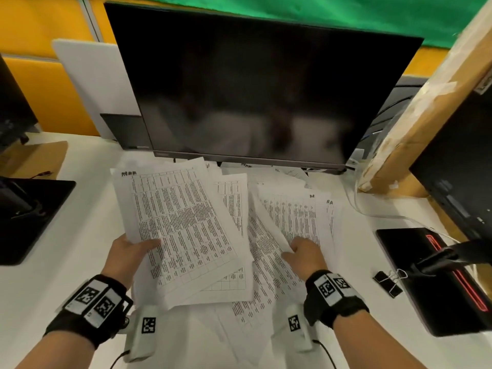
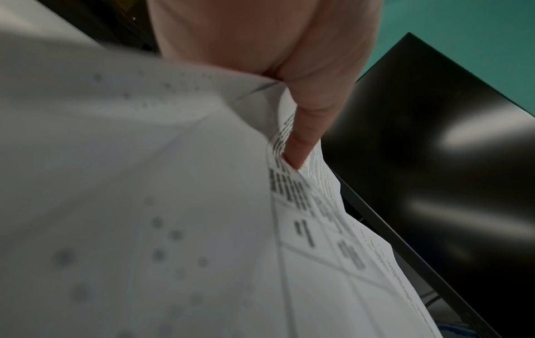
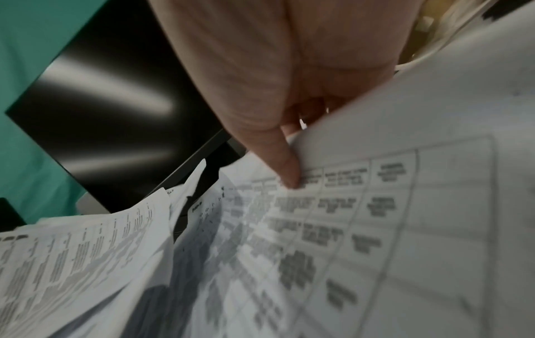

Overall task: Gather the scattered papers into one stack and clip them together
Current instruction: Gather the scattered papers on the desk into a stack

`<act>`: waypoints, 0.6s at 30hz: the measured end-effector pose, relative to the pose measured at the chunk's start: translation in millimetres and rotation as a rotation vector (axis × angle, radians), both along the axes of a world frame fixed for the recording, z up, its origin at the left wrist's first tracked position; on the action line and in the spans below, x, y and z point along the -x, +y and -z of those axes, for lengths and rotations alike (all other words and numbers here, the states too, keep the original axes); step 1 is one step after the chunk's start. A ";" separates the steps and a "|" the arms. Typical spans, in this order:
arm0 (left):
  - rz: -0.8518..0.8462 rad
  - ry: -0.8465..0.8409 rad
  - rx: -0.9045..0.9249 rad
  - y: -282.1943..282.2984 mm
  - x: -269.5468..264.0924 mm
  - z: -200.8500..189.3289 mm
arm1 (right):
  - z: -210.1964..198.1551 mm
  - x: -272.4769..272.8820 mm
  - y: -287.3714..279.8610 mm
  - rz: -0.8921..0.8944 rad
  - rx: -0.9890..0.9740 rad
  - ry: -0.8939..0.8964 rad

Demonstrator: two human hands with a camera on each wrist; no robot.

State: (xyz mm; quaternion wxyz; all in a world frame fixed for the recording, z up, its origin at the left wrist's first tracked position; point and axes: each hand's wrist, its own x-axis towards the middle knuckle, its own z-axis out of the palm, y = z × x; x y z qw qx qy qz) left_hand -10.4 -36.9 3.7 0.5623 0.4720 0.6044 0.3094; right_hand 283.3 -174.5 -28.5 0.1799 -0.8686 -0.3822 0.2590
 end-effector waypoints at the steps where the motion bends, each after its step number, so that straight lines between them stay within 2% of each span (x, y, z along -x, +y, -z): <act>1: -0.002 -0.001 -0.002 -0.5 1.5 -0.6 | -0.4 0.4 2.3 0.023 -0.021 0.012; 5: -0.012 0.010 -0.007 -5.1 13.1 2.4 | -2.4 0.8 5.1 0.074 -0.101 0.085; 8: -0.014 0.045 0.006 -9.1 21.3 9.5 | 1.9 13.4 10.5 0.021 -0.051 0.156; 11: -0.014 0.050 0.025 -12.5 24.0 13.3 | 2.3 23.5 16.1 -0.027 -0.003 0.143; 15: -0.014 0.033 0.018 -11.0 22.3 9.4 | -3.5 9.8 8.3 0.131 -0.125 0.161; 17: -0.029 0.026 0.006 -8.6 21.7 8.1 | -3.4 -5.9 -2.2 0.235 -0.159 0.078; 18: -0.031 0.028 -0.001 -7.9 21.0 7.7 | -1.5 -14.0 -7.8 0.275 -0.110 -0.011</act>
